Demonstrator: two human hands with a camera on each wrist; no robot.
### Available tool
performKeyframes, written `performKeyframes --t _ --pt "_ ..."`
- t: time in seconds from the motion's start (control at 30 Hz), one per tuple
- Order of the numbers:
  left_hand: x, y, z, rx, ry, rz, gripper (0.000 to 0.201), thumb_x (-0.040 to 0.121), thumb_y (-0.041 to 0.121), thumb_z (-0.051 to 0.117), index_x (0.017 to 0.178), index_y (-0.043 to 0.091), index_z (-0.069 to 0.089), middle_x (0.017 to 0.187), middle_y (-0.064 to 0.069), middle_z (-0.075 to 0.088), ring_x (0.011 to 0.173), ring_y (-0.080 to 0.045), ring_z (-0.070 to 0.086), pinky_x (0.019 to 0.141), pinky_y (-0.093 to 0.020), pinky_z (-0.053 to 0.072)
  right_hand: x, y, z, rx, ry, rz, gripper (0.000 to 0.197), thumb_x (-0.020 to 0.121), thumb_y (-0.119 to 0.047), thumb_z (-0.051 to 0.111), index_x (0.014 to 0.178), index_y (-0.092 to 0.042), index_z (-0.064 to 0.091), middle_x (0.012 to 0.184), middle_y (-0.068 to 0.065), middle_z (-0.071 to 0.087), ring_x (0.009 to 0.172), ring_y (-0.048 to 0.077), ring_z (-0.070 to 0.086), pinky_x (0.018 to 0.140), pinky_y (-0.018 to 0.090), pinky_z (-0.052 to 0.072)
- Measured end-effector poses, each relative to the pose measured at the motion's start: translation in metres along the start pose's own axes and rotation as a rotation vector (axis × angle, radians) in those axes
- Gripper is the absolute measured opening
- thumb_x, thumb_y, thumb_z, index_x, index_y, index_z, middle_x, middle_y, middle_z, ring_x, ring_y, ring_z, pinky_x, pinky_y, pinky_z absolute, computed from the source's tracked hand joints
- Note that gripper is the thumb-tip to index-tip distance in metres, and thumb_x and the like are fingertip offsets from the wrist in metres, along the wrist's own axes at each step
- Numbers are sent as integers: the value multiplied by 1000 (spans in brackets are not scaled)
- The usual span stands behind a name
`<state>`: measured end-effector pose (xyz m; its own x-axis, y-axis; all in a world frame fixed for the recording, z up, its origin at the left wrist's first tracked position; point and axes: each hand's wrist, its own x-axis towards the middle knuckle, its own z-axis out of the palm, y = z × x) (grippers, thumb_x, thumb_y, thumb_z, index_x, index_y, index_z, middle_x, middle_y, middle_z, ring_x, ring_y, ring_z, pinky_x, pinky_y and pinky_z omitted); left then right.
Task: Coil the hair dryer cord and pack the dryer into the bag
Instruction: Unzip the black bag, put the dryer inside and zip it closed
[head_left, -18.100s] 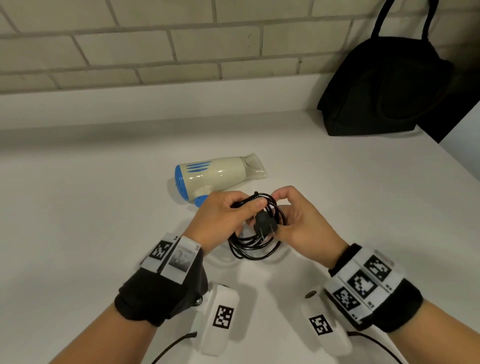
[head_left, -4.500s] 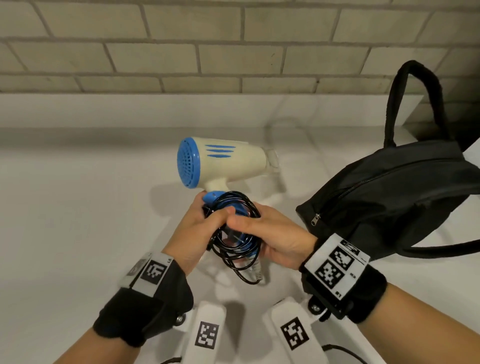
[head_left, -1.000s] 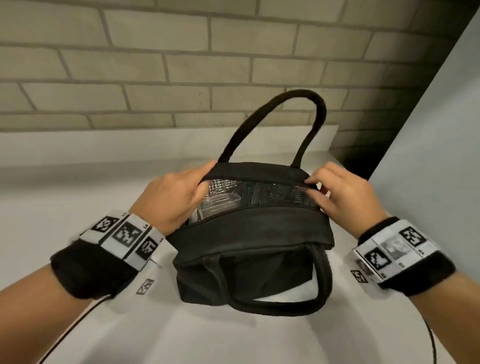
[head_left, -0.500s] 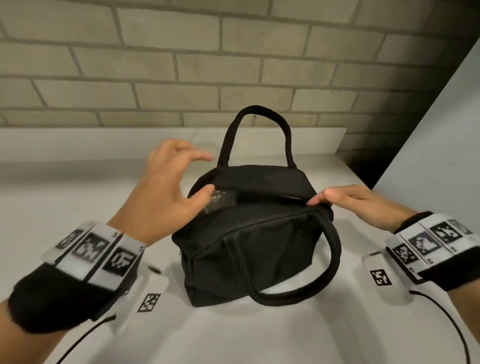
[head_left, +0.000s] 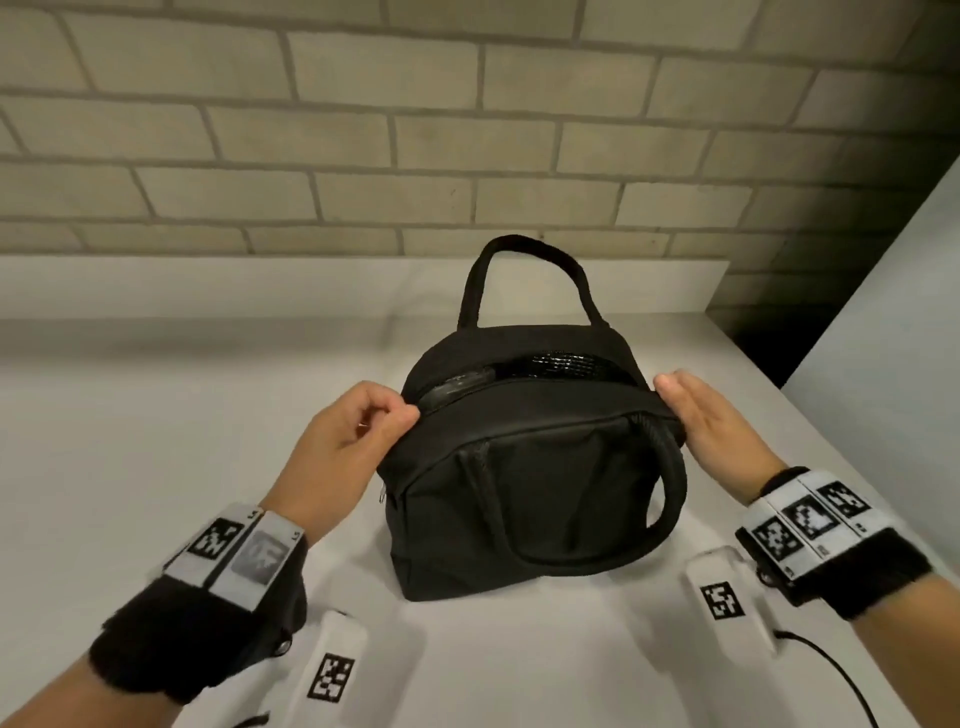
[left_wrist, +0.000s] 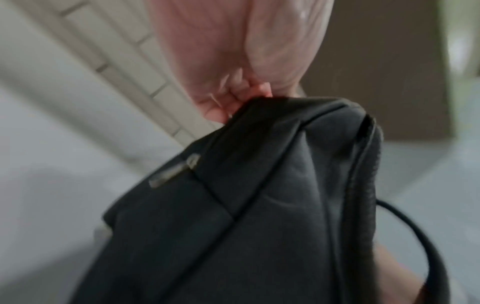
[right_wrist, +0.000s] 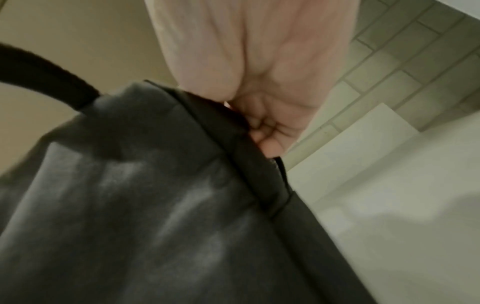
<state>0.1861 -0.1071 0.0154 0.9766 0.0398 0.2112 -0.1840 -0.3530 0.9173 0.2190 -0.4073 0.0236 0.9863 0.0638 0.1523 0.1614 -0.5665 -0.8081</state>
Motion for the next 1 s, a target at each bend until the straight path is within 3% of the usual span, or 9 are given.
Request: performKeyframes --t 0.07,0.2,0.27,0.33,0.4,0.53,0.7,0.87,1.0 --pt "0 -8 -2 -97 74 -143 10 91 24 47 85 23 55 81 7 55 75 -2 53 67 -16 43 0 -3 0 -33 -4 -30 21 94 -25 35 77 -17 44 71 -1 45 64 11 45 61 17 41" --pt "-14 -29 -12 -106 -145 -465 30 95 19 37 120 13 53 115 -6 60 108 -21 55 90 -34 47 -5 -27 -3 -24 -27 -149 6 88 -38 47 92 -41 45 97 -18 48 86 -6 48 73 10 38" --pt "-28 -38 -34 -114 -167 -491 30 94 12 41 119 14 56 118 -8 63 108 -21 58 97 -38 45 -13 -53 8 -111 -194 -271 34 74 -57 49 107 -56 39 117 -34 33 109 -14 35 86 -1 30" --pt "-34 -43 -39 -126 -152 -498 28 90 6 46 114 13 60 117 -8 65 106 -21 61 99 -39 45 -18 -69 13 -266 -402 -349 58 65 -67 52 118 -66 27 131 -39 11 129 -7 15 104 8 16" --pt "-39 -41 -39 -154 -115 -497 26 88 2 49 105 13 65 110 -9 68 102 -21 63 94 -33 49 -19 -75 23 -439 -507 -389 66 66 -69 54 120 -68 16 137 -34 -1 135 -2 1 111 24 11" --pt "-43 -29 -26 -272 -105 -486 23 83 -2 54 78 14 70 82 -5 76 83 -18 68 74 -20 57 -23 -75 22 -473 -477 -325 52 71 -60 39 116 -68 14 140 -31 -3 139 3 -4 116 33 13" --pt "-36 -23 -16 -399 -159 -631 15 86 5 55 75 5 65 70 -9 64 64 -18 58 55 -18 56 -23 -70 14 -489 -464 -287 51 71 -61 39 118 -65 22 141 -31 1 139 3 2 115 30 16" --pt "-31 -31 -15 -449 -274 -785 18 88 18 55 98 3 58 87 -12 59 73 -18 56 61 -26 58 -25 -77 18 -497 -433 -298 48 66 -65 35 113 -64 23 139 -29 4 137 3 8 111 23 13" --pt "-27 -29 -15 -506 -245 -769 13 89 10 51 78 7 57 69 -6 58 50 -10 57 52 -22 56 -27 -81 20 -545 -437 -295 50 67 -71 25 115 -65 14 139 -28 2 138 5 5 113 26 11"
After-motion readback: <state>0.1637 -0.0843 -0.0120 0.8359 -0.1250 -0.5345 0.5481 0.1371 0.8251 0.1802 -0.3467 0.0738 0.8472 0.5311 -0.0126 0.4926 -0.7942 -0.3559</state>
